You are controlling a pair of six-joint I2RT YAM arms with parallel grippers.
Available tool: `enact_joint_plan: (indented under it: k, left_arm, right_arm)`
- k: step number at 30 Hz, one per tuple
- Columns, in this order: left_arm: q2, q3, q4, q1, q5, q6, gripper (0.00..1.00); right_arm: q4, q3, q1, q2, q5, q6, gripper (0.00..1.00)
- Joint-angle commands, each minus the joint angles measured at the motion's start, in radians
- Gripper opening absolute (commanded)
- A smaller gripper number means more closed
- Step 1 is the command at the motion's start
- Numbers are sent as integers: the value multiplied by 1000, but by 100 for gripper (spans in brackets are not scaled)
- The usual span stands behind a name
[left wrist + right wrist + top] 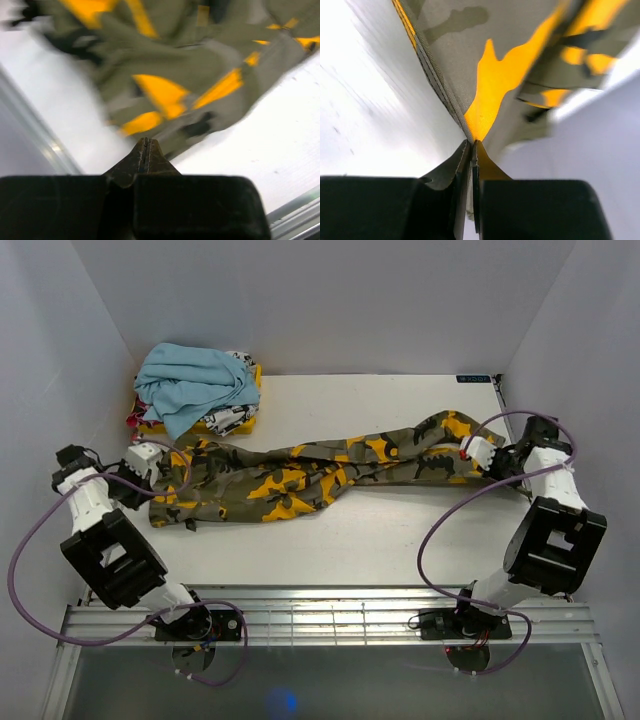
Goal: Fold and stack the trousers
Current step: Flatten the trousers out
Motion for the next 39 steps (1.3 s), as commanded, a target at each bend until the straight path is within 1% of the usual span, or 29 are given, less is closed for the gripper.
enact_joint_plan:
  k: [1, 3, 4, 6, 7, 8, 9, 10, 11, 12, 13, 14, 15, 16, 17, 18, 21, 26, 28, 31, 35, 36, 37, 38, 39]
  left_arm:
    - [49, 189, -124, 49, 110, -10, 0]
    - [93, 262, -164, 52, 125, -24, 0]
    - [139, 323, -173, 53, 131, -41, 0]
    - [185, 374, -172, 52, 145, -73, 0]
    - [239, 427, -172, 52, 149, -125, 0]
    - [264, 455, -190, 52, 163, -118, 0]
    - [285, 475, -310, 53, 180, -66, 2]
    - [294, 478, -371, 52, 203, -2, 11]
    - [275, 425, -403, 49, 202, 83, 23]
    - [250, 381, -372, 50, 194, 79, 46]
    - [229, 336, -336, 49, 165, 52, 55]
    - [200, 267, -310, 55, 154, 7, 58]
    - [196, 241, -302, 70, 162, 5, 67]
    - [201, 216, -302, 89, 197, 5, 79]
    - [212, 193, -307, 107, 197, 4, 92]
    - [254, 160, -316, 109, 194, 16, 98]
    - [331, 118, -319, 121, 238, 37, 98]
    - [397, 95, -310, 116, 350, 50, 98]
    - [419, 80, -299, 106, 364, 50, 98]
    - [443, 64, -244, 98, 387, 6, 98]
    - [466, 63, -203, 96, 421, -16, 97]
    - [471, 66, -203, 92, 430, -19, 86]
    - [474, 69, -207, 81, 442, -21, 79]
    - [477, 76, -213, 75, 450, -16, 70]
    - [474, 84, -238, 73, 456, -15, 46]
  right_arm:
    - [-183, 129, -75, -92, -46, -98, 8]
    - [-234, 166, -102, -76, -35, -133, 8]
    - [-248, 204, -108, -64, -33, -139, 8]
    - [-271, 234, -119, -15, -20, -139, 8]
    - [-277, 258, -119, 3, -18, -130, 8]
    - [-295, 272, -119, 43, -15, -127, 8]
    - [-325, 281, -119, 59, -30, -110, 8]
    - [-326, 284, -118, 69, -36, -97, 8]
    - [-325, 271, -109, 77, -35, -83, 8]
    - [-319, 258, -104, 77, -32, -70, 8]
    - [-313, 245, -96, 76, -33, -67, 8]
    - [-303, 211, -93, 63, -33, -63, 8]
    - [-282, 196, -92, 57, -32, -55, 8]
    - [-276, 183, -86, 50, -29, -52, 8]
    - [-273, 176, -85, 50, -27, -52, 8]
    - [-273, 172, -84, 51, -29, -50, 8]
    - [-276, 185, -84, 60, -18, -46, 8]
    - [-291, 209, -84, 63, -7, -46, 8]
    - [-294, 217, -84, 65, -9, -44, 8]
    - [-296, 220, -82, 66, -4, -37, 8]
    - [-302, 209, -82, 56, -4, -37, 8]
    - [-297, 206, -82, 54, -3, -38, 8]
    - [-296, 205, -81, 53, -4, -38, 8]
    - [-296, 205, -82, 53, -1, -40, 8]
    - [-296, 205, -81, 54, 5, -41, 8]
